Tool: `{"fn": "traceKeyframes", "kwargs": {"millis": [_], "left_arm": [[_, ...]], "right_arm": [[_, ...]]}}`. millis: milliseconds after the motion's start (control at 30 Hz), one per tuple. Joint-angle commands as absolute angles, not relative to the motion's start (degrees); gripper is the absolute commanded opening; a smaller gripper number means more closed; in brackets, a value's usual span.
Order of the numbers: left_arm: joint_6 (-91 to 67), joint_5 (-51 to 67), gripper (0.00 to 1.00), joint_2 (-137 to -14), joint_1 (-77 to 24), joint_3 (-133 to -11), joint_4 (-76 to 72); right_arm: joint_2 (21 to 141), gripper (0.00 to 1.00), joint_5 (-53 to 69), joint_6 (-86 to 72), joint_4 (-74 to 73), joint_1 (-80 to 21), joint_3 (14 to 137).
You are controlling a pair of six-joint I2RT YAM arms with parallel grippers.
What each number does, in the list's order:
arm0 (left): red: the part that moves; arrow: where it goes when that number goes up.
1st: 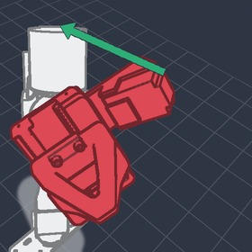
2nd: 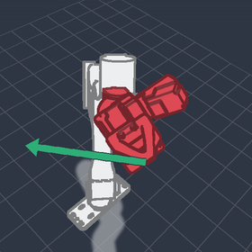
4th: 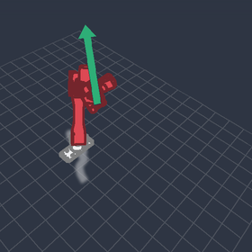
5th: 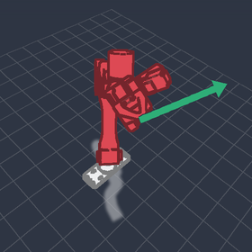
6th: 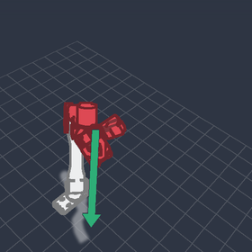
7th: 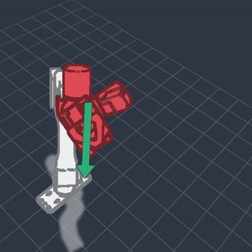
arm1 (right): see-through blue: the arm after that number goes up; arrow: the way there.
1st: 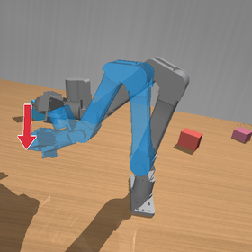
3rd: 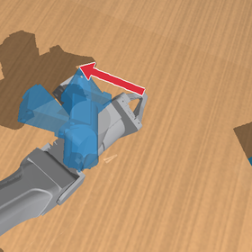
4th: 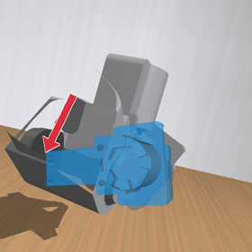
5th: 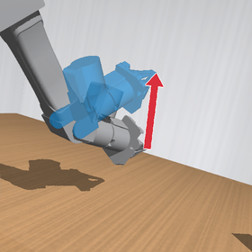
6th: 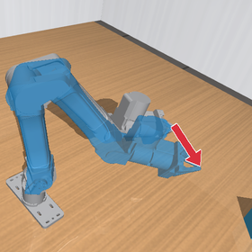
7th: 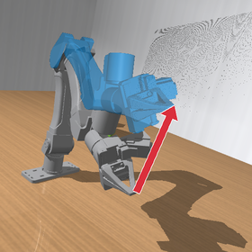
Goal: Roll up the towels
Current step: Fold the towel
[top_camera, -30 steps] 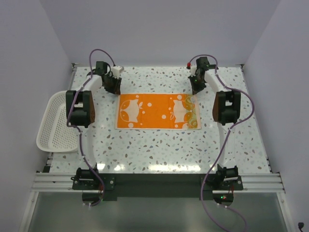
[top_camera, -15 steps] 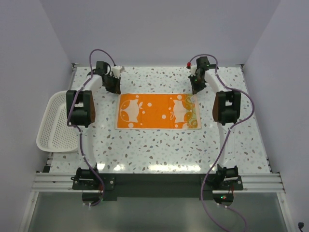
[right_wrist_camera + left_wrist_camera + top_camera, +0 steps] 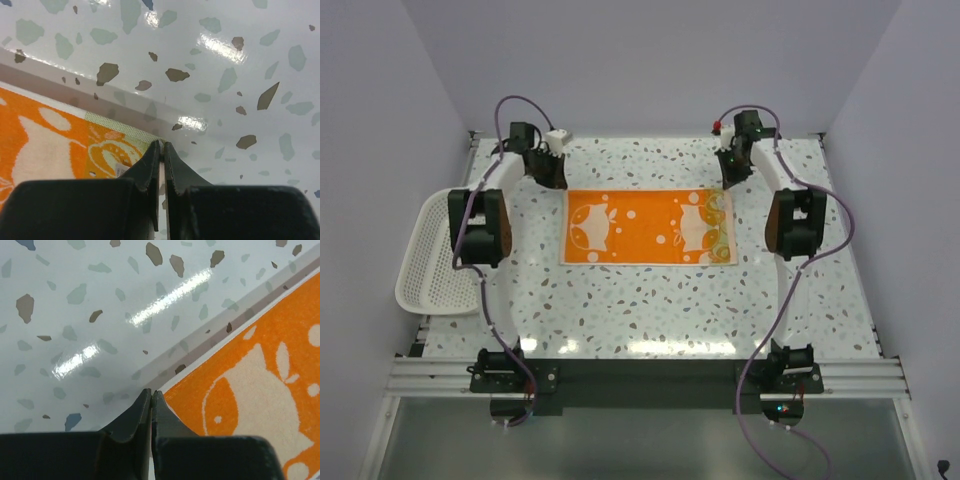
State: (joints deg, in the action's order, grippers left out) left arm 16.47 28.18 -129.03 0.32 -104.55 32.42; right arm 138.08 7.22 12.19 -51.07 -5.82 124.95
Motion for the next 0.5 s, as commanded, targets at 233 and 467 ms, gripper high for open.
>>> {"fn": "traceKeyframes", "kwargs": {"millis": [233, 467], "left_arm": [[23.81, 35.94, 0.00, -116.28, 3.16, -95.89, 33.48], [33.82, 37.09, 0.00, -107.85, 3.52, -86.60, 40.50]], "right_arm": [[125.07, 0.00, 9.76, 16.52, -52.65, -5.54, 116.91], [117.43, 0.00, 9.93, 20.12, -53.79, -5.36, 108.20]]}}
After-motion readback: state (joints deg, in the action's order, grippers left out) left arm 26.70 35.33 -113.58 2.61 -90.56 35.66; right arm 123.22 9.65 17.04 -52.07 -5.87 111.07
